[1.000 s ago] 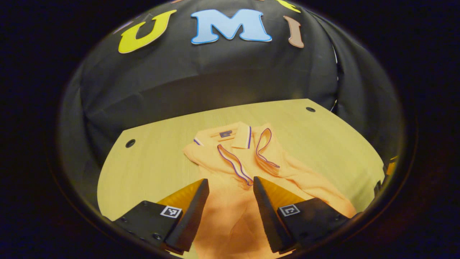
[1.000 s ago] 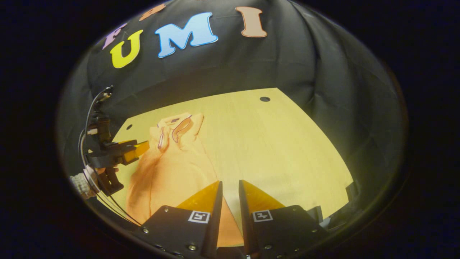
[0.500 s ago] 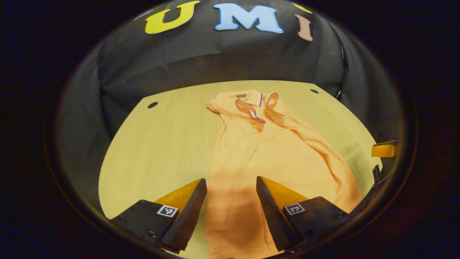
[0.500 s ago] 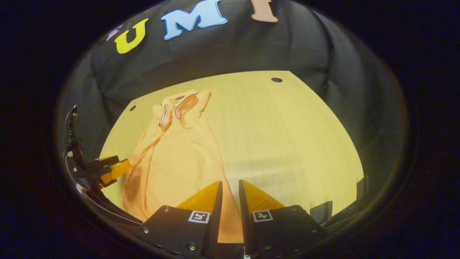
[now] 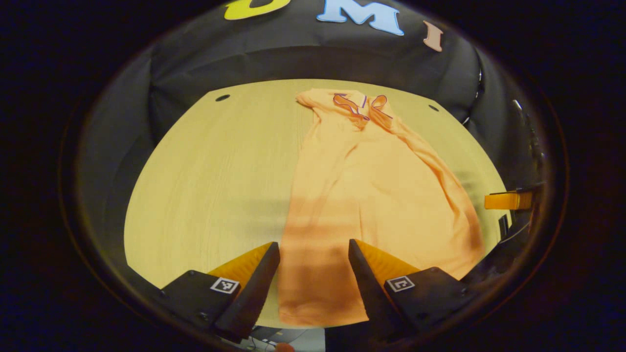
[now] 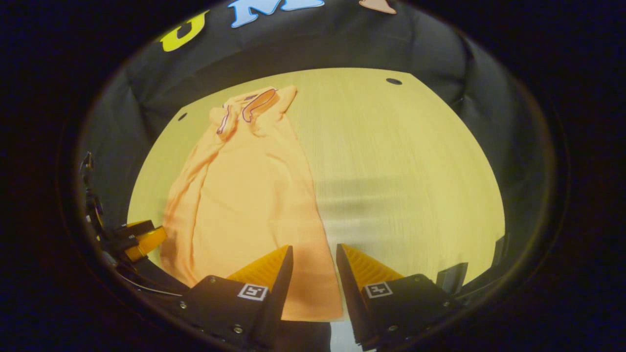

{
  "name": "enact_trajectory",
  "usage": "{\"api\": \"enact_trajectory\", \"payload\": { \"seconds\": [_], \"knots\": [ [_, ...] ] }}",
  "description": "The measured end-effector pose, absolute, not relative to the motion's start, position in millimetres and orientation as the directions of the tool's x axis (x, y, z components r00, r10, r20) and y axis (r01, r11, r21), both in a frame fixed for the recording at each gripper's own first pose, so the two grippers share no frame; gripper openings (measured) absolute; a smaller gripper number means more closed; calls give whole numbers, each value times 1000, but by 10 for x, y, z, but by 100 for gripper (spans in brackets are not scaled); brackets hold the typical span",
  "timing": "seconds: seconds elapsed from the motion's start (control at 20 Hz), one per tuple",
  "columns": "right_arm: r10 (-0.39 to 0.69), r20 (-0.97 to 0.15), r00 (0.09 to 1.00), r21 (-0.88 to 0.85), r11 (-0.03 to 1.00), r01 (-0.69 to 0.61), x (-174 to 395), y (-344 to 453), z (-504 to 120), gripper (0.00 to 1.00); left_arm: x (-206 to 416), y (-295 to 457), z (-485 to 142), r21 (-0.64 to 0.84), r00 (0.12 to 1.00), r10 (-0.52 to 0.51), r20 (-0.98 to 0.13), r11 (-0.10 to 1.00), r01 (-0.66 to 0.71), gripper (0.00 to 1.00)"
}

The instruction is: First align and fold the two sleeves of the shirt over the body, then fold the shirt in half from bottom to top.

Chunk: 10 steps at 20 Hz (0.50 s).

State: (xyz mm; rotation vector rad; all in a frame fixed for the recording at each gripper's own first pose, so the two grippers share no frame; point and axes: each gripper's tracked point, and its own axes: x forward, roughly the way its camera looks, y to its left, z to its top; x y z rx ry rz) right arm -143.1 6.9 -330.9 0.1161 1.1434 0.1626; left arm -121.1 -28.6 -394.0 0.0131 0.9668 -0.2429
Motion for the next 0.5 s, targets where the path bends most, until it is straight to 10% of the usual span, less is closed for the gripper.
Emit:
{"api": "enact_trajectory", "payload": {
  "seconds": [0.25,0.5],
  "knots": [
    [169,-930,327,157,986,-65,-1632,83,-3457,88,-1309,-237,-4044,-64,512,-162,-844,977,204,98],
    [125,-960,251,108,991,-78,-1811,73,-3647,91,-1448,-213,-4281,-42,436,-133,-890,976,212,98]
  ]
}}
